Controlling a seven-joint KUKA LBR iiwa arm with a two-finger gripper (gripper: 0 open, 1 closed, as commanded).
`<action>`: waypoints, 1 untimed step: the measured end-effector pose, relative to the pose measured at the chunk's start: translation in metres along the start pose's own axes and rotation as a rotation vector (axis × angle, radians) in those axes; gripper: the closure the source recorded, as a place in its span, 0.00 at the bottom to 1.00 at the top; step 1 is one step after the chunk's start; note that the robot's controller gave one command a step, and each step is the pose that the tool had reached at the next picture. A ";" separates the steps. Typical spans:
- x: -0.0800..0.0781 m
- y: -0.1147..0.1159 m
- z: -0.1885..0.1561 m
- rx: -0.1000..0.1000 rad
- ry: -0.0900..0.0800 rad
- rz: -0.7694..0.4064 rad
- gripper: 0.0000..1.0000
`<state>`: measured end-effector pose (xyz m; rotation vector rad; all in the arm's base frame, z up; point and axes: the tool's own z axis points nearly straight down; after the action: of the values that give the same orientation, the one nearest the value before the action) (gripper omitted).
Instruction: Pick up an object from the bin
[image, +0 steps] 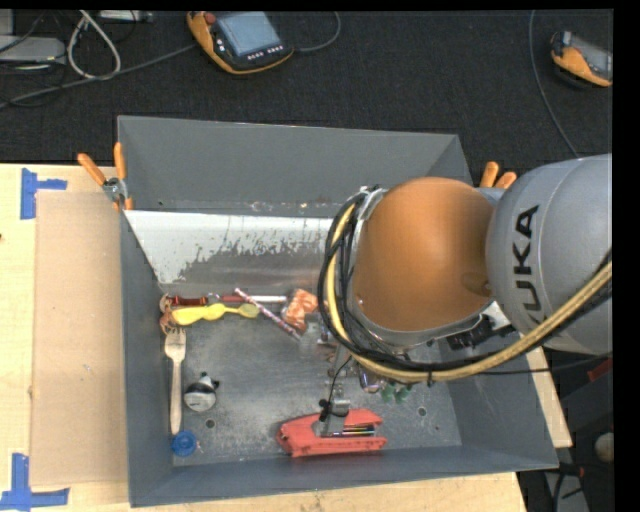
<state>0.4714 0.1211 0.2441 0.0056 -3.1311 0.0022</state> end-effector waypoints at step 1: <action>-0.002 -0.001 -0.004 -0.002 -0.008 0.005 0.00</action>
Offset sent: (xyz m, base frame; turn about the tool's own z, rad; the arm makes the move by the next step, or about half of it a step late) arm -0.0018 -0.0418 -0.1124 0.0569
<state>0.4731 0.1200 0.2480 -0.0024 -3.1395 -0.0002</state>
